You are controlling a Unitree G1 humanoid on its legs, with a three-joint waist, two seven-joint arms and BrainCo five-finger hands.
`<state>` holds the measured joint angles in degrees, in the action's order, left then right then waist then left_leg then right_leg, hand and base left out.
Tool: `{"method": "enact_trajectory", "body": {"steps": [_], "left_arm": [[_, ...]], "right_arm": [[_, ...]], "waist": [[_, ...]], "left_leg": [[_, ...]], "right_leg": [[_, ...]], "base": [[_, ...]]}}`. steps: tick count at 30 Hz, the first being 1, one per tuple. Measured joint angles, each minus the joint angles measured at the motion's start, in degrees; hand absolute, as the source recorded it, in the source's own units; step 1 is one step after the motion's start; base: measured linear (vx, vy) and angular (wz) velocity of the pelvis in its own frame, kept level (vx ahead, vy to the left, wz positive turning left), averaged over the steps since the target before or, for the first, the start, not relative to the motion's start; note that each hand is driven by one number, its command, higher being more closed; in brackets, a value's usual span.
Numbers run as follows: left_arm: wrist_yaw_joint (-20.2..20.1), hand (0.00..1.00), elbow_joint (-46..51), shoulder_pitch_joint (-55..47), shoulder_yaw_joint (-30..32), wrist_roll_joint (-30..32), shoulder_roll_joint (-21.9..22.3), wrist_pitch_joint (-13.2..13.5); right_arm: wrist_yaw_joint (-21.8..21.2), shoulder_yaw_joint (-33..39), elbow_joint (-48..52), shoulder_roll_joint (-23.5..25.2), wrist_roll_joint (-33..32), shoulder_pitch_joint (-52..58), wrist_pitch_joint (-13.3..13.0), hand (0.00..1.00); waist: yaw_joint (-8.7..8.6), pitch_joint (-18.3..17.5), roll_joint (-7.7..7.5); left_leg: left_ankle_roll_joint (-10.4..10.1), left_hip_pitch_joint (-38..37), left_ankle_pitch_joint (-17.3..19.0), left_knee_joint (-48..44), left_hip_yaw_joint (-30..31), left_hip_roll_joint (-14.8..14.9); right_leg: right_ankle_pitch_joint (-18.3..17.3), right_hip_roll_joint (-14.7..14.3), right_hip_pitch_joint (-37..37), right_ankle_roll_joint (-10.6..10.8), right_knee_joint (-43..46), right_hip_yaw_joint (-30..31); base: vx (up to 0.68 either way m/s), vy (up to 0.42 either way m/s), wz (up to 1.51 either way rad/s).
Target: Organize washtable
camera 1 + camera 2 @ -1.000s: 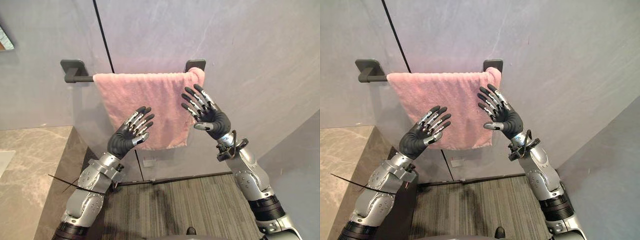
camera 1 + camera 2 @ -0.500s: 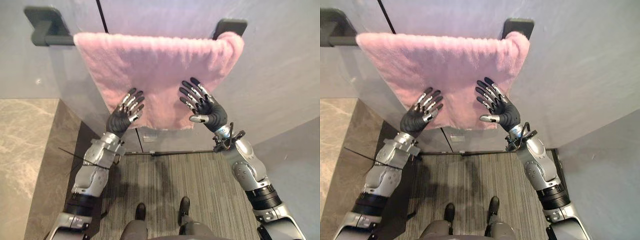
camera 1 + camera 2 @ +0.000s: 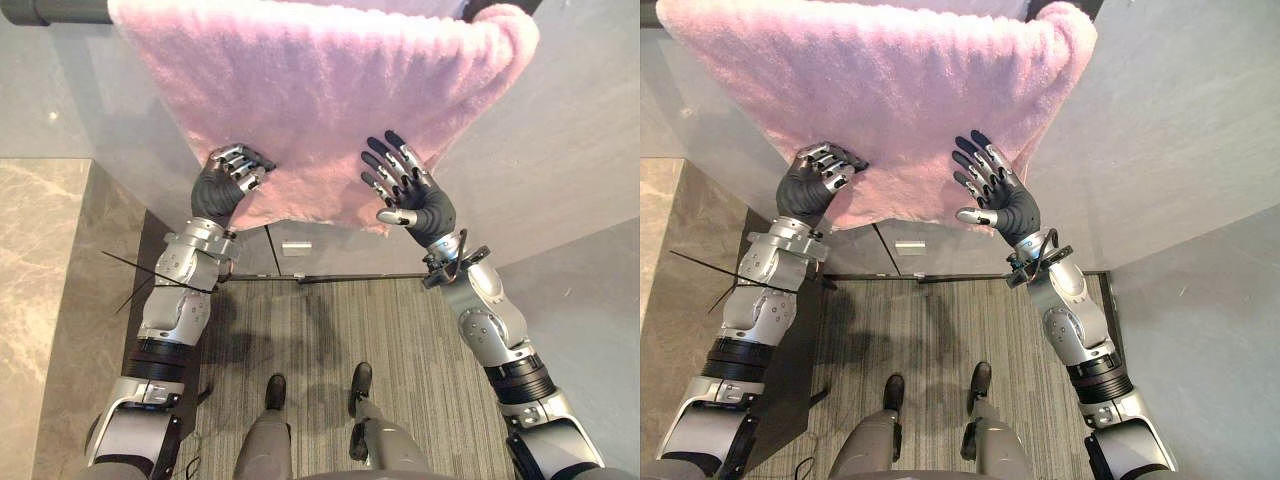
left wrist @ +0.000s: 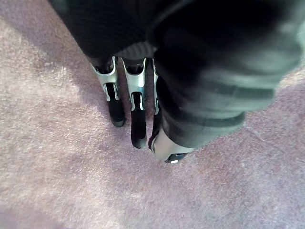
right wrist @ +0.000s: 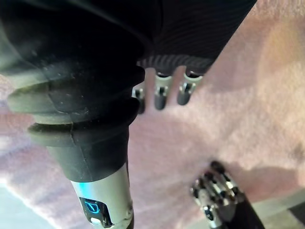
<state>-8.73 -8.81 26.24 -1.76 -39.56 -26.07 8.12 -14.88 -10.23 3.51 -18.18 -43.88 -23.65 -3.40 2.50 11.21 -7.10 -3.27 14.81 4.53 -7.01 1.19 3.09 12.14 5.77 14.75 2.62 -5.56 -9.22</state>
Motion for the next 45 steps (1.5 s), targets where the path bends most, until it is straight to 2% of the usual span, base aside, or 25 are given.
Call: {"method": "enact_trajectory", "body": {"steps": [3, 7, 9, 12, 14, 19, 23, 28, 31, 35, 39, 42, 45], "left_arm": [[1.81, 0.0, -0.23, -0.01, 1.8, 0.86, 0.32, 0.18], [6.98, 0.0, -0.21, -0.12, 13.96, 1.52, 0.68, 2.76], [9.17, 0.0, 0.35, -1.16, 19.76, 1.53, 0.63, 4.13], [10.02, 0.0, 3.35, -7.17, 24.84, 1.74, 0.62, 5.11], [10.02, 0.0, 4.06, -10.87, 26.66, 1.91, 0.64, 5.05], [9.85, 0.0, 5.28, -14.18, 27.43, 2.15, 0.66, 4.62], [9.64, 0.0, 6.5, -16.04, 31.64, 2.6, 1.38, 4.6], [9.87, 0.0, 6.5, -21.85, 35.19, 3.17, 5.82, 4.6], [10.13, 0.0, 7.56, -25.24, 37.64, 3.18, 8.25, 4.59], [10.19, 0.0, 11.99, -28.67, 40.24, 4.29, 10.24, 4.64], [9.9, 0.0, 15.83, -31.27, 40.33, 4.39, 12.8, 4.62], [8.81, 0.0, 19.05, -34.7, 40.13, 4.58, 16.15, 4.58], [7.35, 0.0, 21.31, -38.96, 37.43, 5.6, 20.92, 4.33]], "right_arm": [[1.07, 3.14, 0.17, 1.42, -0.02, 1.05, -0.55, 0.0], [2.65, 9.07, 0.55, 4.4, -0.02, 3.98, -2.08, 0.0], [4.25, 12.35, 2.06, 4.49, 0.03, 6.66, -2.68, 0.0], [6.19, 16.73, 2.5, 4.72, 0.06, 8.82, -2.75, 0.0], [6.21, 18.61, 2.57, 4.74, 0.18, 8.97, -2.77, 0.0], [6.23, 19.32, 2.81, 4.89, 0.9, 10.79, -2.65, 0.0], [6.49, 21.4, 4.45, 4.89, 1.78, 12.47, -2.49, 0.0], [6.76, 23.73, 4.55, 4.87, 2.48, 15.65, -1.86, 0.0], [7.47, 26.46, 4.54, 4.88, 3.54, 17.17, -1.6, 0.0], [7.98, 29.11, 4.54, 5.12, 4.08, 18.49, -1.53, 0.0], [8.61, 32.27, 4.54, 6.22, 4.63, 20.61, -1.46, 0.0], [8.61, 32.97, 4.55, 6.89, 5.95, 22.55, -1.17, 0.0], [8.61, 34.89, 4.55, 9.74, 6.66, 25.36, -0.46, 0.0]], "waist": [[0.01, 0.08, 0.02], [0.15, 0.82, -0.06], [1.18, 0.83, -0.04], [1.59, 0.9, 0.15], [1.83, 0.87, 0.18], [1.79, 0.82, 0.26], [1.55, -0.3, 0.9], [1.62, -4.06, 4.01], [1.54, -5.12, 5.29], [1.58, -6.36, 5.54], [1.51, -7.54, 6.47], [1.41, -9.03, 7.2], [1.37, -9.68, 8.19]], "left_leg": [[-0.23, -0.13, -0.14, -0.1, 0.13, 0.13], [-0.44, -1.42, -0.28, 1.28, 0.01, 0.46], [-0.76, -2.44, -0.75, 3.03, -0.01, 0.46], [-2.02, -6.06, -2.44, 5.58, 0.44, 1.14], [-2.15, -7.36, -2.81, 6.32, 0.53, 1.72], [-2.14, -9.32, -2.82, 7.02, 0.83, 1.77], [-2.1, -10.57, -2.81, 7.21, 1.18, 1.16], [-1.74, -12.42, -3.08, 9.05, 1.35, 1.1], [-1.74, -13.25, -3.06, 9.37, 1.6, 1.31], [-1.89, -14.33, -3.18, 10.14, 2.08, 1.75], [-1.91, -16.03, -3.2, 10.15, 3.66, 1.66], [-1.89, -16.73, -3.18, 10.18, 4.52, 1.34], [-1.72, -18.26, -3.07, 10.17, 5.46, 0.86]], "right_leg": [[0.0, -0.17, -0.32, 0.0, 0.01, 0.0], [-0.32, -0.61, -1.45, -0.35, 0.01, -0.26], [-1.62, -0.65, -2.06, -0.88, 0.01, -0.59], [-2.52, -1.31, -4.4, -1.15, 0.01, -1.74], [-2.56, -1.83, -5.35, -1.21, 0.01, -1.96], [-2.57, -1.89, -7.12, -1.23, 0.01, -2.81], [-3.1, -1.66, -8.49, -1.48, 0.0, -3.28], [-4.25, -1.48, -9.72, -1.15, 0.0, -3.59], [-4.65, -1.46, -11.05, -1.11, 0.0, -4.21], [-5.13, -1.67, -12.03, -1.04, -0.01, -4.77], [-5.94, -1.5, -14.64, -0.83, -0.01, -6.53], [-6.44, -1.16, -15.79, -0.35, 0.0, -6.98], [-6.93, -0.67, -17.83, 0.08, 0.0, -7.87]], "base": [[0.0, 0.0, 0.0], [-0.04, -0.009, 0.05], [-0.01, -0.028, 0.06], [0.09, -0.02, 0.13], [0.1, -0.022, 0.04], [0.05, 0.011, 0.03], [0.0, 0.021, 0.04], [0.01, -0.002, 0.03], [-0.01, -0.004, 0.03], [0.0, -0.016, 0.07], [0.02, -0.005, 0.22], [0.01, 0.007, 0.17], [-0.01, 0.009, 0.16]]}}
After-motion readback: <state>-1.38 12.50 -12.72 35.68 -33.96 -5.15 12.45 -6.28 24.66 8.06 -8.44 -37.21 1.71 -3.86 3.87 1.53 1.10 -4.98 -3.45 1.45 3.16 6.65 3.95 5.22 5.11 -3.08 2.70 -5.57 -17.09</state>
